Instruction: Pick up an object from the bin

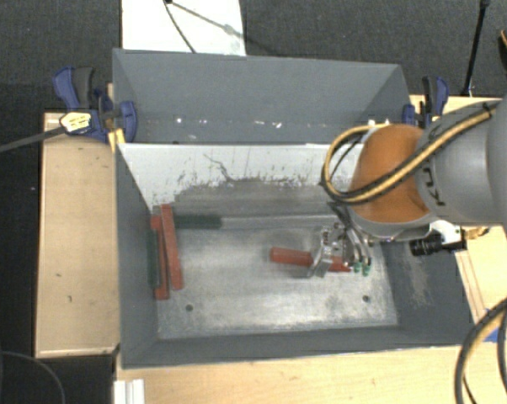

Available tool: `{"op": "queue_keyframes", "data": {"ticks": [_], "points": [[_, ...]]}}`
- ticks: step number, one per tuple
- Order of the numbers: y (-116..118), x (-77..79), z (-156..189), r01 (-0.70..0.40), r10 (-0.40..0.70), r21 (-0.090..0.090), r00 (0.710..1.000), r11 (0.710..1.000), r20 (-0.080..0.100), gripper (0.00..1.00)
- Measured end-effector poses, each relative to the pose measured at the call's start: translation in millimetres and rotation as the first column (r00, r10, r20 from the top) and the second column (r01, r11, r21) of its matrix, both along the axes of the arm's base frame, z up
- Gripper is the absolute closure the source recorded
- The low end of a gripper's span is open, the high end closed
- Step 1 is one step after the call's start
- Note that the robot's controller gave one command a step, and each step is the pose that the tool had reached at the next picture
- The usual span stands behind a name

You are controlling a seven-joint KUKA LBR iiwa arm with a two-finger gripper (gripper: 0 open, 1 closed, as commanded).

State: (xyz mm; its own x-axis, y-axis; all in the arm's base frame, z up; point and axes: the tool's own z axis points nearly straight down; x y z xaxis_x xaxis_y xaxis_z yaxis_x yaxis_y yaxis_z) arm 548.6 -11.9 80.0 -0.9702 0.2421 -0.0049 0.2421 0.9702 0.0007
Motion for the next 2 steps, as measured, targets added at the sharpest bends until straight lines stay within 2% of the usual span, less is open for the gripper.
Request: {"op": "queue_keyframes", "data": {"ticks": [1,2], "points": [[0,0.9,0,-0.004,0.004,0.0,1.0,1.0,0.001,1.0],[0,2.2,23,-0.008,0.008,0.0,1.0,1.0,0.002,1.0]]}}
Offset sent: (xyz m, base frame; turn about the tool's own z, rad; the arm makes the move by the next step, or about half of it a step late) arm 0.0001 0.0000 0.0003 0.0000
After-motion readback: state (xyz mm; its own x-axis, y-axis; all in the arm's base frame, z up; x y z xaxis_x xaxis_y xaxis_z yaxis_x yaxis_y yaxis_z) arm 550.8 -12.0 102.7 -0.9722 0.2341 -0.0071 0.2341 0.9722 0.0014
